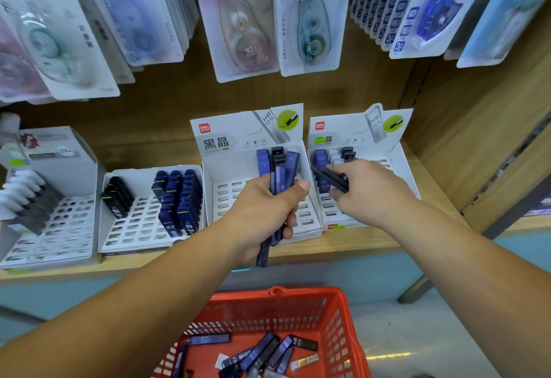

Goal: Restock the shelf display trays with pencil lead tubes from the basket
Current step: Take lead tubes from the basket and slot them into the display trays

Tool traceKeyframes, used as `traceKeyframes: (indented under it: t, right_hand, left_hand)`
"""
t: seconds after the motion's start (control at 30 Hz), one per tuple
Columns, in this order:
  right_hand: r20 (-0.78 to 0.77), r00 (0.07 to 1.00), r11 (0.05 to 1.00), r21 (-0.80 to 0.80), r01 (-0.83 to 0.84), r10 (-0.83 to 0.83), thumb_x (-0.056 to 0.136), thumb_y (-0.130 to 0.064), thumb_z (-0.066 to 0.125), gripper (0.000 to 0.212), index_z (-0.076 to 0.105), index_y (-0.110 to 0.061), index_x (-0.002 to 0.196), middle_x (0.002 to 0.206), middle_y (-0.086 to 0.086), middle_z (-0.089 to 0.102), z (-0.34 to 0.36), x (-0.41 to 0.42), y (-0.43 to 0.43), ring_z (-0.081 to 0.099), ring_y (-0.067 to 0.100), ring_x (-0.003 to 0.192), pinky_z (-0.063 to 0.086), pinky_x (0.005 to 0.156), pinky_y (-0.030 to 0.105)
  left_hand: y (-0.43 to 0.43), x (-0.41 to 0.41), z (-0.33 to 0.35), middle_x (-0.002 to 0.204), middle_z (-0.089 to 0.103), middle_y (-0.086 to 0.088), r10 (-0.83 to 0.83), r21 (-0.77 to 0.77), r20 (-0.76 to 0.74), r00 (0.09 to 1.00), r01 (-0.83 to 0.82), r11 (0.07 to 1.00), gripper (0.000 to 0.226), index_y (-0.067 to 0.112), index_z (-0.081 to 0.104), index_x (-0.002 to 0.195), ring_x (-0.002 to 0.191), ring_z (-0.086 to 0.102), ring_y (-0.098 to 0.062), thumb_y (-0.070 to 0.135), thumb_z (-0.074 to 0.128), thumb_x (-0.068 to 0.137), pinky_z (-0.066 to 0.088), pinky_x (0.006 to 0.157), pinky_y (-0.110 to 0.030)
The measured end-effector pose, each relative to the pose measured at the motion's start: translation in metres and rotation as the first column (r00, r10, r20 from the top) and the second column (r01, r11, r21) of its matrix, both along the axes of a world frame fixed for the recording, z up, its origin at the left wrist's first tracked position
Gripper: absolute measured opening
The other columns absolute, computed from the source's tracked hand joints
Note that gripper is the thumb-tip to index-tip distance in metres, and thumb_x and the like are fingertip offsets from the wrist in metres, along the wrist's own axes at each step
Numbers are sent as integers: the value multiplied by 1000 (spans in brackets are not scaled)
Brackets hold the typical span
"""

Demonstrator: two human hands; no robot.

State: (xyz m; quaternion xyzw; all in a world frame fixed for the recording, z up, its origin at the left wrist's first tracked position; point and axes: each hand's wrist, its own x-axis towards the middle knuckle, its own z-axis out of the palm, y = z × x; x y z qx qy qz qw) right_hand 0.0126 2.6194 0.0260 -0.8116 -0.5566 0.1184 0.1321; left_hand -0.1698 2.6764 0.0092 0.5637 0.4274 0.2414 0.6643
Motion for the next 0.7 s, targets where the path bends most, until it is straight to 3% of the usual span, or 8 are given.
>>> traceKeyframes:
  t: [0.07, 0.13, 0.2, 0.27, 0.43, 0.6, 0.7]
  right_hand:
    - [-82, 997, 998, 55, 5, -1, 95, -29, 68, 36, 64, -34, 130, 100, -5, 68, 4, -4, -4, 63, 26, 96, 55, 78, 36]
    - [-313, 950, 977, 204, 61, 6, 93, -25, 72, 12, 70, -23, 105, 84, -2, 69, 12, -12, -4, 63, 26, 80, 53, 69, 32]
    - [-582, 811, 961, 256, 107, 65, 92, -27, 73, 11, 69, -17, 90, 68, 1, 64, 25, -29, -7, 54, 22, 57, 45, 55, 31]
    - [-737, 666, 969, 230, 92, 112, 95, -32, 72, 16, 69, -17, 91, 59, 1, 58, 36, -51, -12, 47, 17, 46, 39, 45, 30]
    - [-828, 554, 990, 131, 52, 80, 94, -32, 75, 19, 69, -14, 93, 54, 10, 50, 33, -86, -12, 42, 19, 44, 37, 44, 28]
    - [-898, 440, 956, 116, 270, -15, 94, -20, 75, 11, 70, -10, 93, 51, 1, 56, 26, -85, -10, 42, 18, 45, 35, 43, 27]
    - [-873, 486, 972, 80, 221, -39, 97, -19, 71, 9, 69, -11, 93, 73, 8, 76, 20, -87, -12, 42, 19, 49, 36, 46, 28]
  left_hand:
    - [-4, -6, 2, 67, 52, -4, 8, -19, 12, 1000, -8, 1000, 27, 13, 60, 94, 53, 48, -20, 37, 72, 97, 41, 55, -32]
    - [-8, -17, 7, 69, 50, -3, 16, -26, 51, 999, -15, 1000, 28, 8, 63, 100, 54, 46, -17, 35, 72, 98, 41, 51, -30]
    - [-12, -32, 13, 72, 50, -3, -28, -39, 86, 996, 32, 999, 27, 7, 65, 109, 55, 43, -16, 32, 70, 99, 35, 50, -29]
    - [-18, -49, 19, 73, 50, -5, -128, -9, 73, 989, 129, 992, 14, 14, 66, 100, 56, 41, -18, 27, 69, 100, 32, 48, -28]
    - [-29, -84, 19, 63, 56, -9, -192, 94, -44, 980, 196, 976, 27, 5, 61, 89, 48, 42, -19, 29, 69, 100, 34, 44, -27]
    - [-17, -107, 9, 75, 65, -12, 111, 92, 37, 993, -114, 989, 15, 3, 68, 104, 50, 48, -19, 17, 69, 99, 36, 43, -27]
    - [-3, -111, 12, 70, 62, -11, 194, 78, 77, 978, -199, 977, 13, 8, 71, 99, 45, 42, -20, 21, 70, 99, 33, 42, -26]
